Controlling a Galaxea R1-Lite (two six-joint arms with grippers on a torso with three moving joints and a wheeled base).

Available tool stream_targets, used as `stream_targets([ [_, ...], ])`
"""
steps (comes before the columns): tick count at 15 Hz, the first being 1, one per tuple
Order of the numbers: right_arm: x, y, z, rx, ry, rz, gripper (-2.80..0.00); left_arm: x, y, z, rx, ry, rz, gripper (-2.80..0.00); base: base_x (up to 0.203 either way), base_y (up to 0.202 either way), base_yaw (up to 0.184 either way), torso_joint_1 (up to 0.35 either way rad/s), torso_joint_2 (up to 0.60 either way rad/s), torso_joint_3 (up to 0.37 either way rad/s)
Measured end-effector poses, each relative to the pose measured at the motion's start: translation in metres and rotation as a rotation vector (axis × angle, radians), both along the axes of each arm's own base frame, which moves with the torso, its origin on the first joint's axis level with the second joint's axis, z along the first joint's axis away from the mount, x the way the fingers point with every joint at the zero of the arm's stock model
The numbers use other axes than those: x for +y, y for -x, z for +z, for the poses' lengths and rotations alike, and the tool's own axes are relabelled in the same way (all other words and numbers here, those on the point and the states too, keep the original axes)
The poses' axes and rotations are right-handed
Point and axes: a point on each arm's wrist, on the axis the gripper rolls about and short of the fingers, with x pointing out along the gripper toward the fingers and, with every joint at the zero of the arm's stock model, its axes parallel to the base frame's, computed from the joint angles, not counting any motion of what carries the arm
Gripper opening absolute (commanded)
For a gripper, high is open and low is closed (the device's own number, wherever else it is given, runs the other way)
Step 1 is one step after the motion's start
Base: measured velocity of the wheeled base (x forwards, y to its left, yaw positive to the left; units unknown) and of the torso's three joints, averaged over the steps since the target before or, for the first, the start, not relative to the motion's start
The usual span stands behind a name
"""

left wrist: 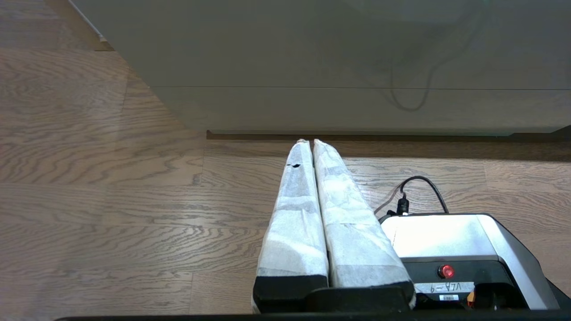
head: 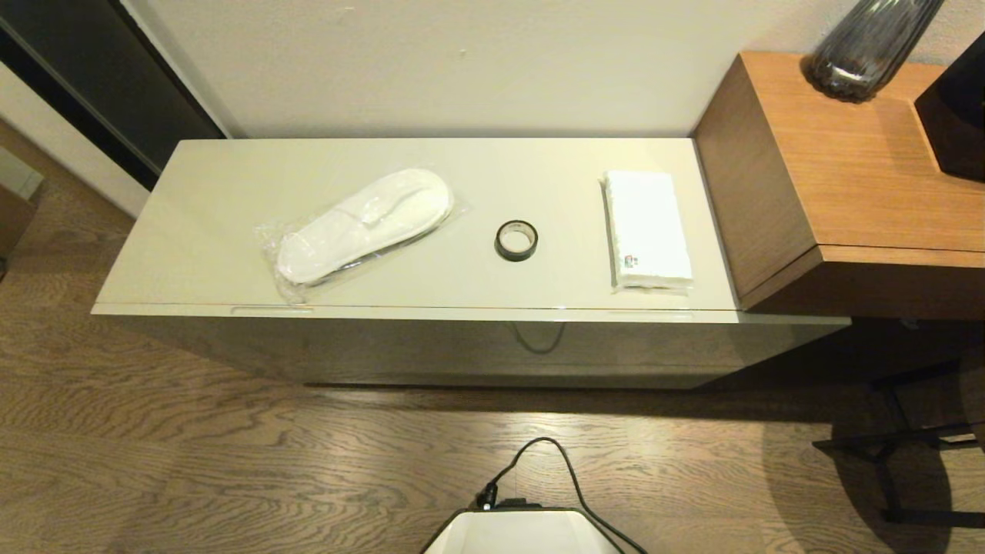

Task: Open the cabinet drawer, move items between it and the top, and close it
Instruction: Open the drawer

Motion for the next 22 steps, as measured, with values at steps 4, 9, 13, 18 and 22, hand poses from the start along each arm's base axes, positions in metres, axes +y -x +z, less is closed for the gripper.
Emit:
stream_targets([
  [4, 0.0, 0.0, 0.0, 0.002, 0.004, 0.001, -2.8, 0.0, 0.0, 0.0, 0.0, 0.0, 0.0, -2.8, 0.0, 0.0, 0.0, 0.0, 0.0, 0.0],
  [9, 0.0, 0.0, 0.0, 0.004, 0.042, 0.004, -2.8, 0.0, 0.0, 0.0, 0.0, 0.0, 0.0, -2.8, 0.0, 0.0, 0.0, 0.0, 0.0, 0.0],
  [13, 0.0, 0.0, 0.0, 0.003, 0.042, 0.003, -2.8, 0.0, 0.0, 0.0, 0.0, 0.0, 0.0, -2.8, 0.0, 0.0, 0.0, 0.0, 0.0, 0.0],
  [18, 0.0, 0.0, 0.0, 0.008, 0.039, 0.004, -2.8, 0.0, 0.0, 0.0, -0.001, 0.0, 0.001, -2.8, 0.0, 0.0, 0.0, 0.0, 0.0, 0.0],
  [22, 0.0, 0.008, 0.014, 0.019, 0.011, 0.003, -2.8, 0.0, 0.0, 0.0, -0.001, 0.0, 0.0, -2.8, 0.0, 0.0, 0.0, 0.0, 0.0, 0.0],
])
